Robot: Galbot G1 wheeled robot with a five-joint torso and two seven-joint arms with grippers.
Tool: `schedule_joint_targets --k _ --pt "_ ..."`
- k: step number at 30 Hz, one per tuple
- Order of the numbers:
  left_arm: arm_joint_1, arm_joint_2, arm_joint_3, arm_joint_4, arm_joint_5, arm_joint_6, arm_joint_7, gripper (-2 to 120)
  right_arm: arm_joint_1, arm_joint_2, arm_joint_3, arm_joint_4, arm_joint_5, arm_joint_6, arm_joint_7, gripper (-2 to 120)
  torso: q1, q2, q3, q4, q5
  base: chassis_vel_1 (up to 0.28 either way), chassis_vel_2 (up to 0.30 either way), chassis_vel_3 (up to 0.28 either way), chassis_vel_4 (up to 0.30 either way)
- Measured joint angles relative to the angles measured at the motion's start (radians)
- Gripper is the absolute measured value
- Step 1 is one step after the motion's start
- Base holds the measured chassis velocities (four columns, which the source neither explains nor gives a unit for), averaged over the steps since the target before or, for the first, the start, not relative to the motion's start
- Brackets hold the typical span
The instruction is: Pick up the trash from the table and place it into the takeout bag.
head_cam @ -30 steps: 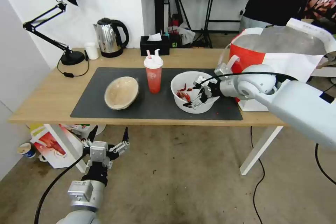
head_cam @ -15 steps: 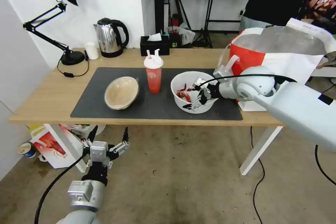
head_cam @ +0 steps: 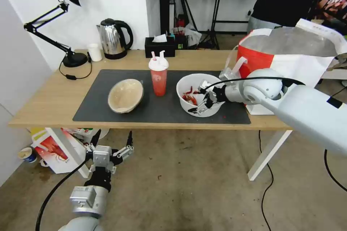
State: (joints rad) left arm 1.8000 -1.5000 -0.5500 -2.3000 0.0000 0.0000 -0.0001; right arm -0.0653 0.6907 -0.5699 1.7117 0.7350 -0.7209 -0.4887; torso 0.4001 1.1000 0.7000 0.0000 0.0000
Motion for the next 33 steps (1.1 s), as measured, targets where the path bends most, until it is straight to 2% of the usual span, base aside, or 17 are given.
schedule_joint_targets --k 19,22,24,28,29,30,33 --pt "0.000 0.000 0.000 0.000 0.000 0.000 0.000 100 -0.015 0.013 -0.014 -0.009 -0.006 0.000 0.001 100 0.000 0.000 0.000 0.0000 0.0000 0.000 0.000 0.000 0.000" --pt "0.000 0.000 0.000 0.000 0.000 0.000 0.000 100 -0.017 0.011 -0.012 -0.009 -0.004 0.000 0.005 96 0.000 0.000 0.000 0.0000 0.0000 0.000 0.000 0.000 0.000" --pt "0.000 0.000 0.000 0.000 0.000 0.000 0.000 100 -0.022 0.008 -0.008 -0.007 -0.001 0.000 0.010 86 0.000 0.000 0.000 0.0000 0.0000 0.000 0.000 0.000 0.000" --pt "0.000 0.000 0.000 0.000 0.000 0.000 0.000 100 -0.025 0.006 -0.005 -0.007 0.004 0.000 0.014 76 0.000 0.000 0.000 0.0000 0.0000 0.000 0.000 0.000 0.000" --pt "0.000 0.000 0.000 0.000 0.000 0.000 0.000 100 -0.027 0.003 -0.003 -0.007 0.006 0.000 0.017 68 0.000 0.000 0.000 -0.0001 0.0000 0.000 0.000 0.000 0.000" --pt "0.000 0.000 0.000 0.000 0.000 0.000 0.000 100 -0.027 0.003 -0.003 -0.007 0.006 0.000 0.017 68 0.000 0.000 0.000 -0.0001 0.0000 0.000 0.000 0.000 0.000" --pt "0.000 0.000 0.000 0.000 0.000 0.000 0.000 100 -0.027 0.001 -0.002 -0.007 0.016 0.000 0.024 52 0.000 0.000 0.000 0.0000 0.0000 0.000 0.000 0.000 0.000"
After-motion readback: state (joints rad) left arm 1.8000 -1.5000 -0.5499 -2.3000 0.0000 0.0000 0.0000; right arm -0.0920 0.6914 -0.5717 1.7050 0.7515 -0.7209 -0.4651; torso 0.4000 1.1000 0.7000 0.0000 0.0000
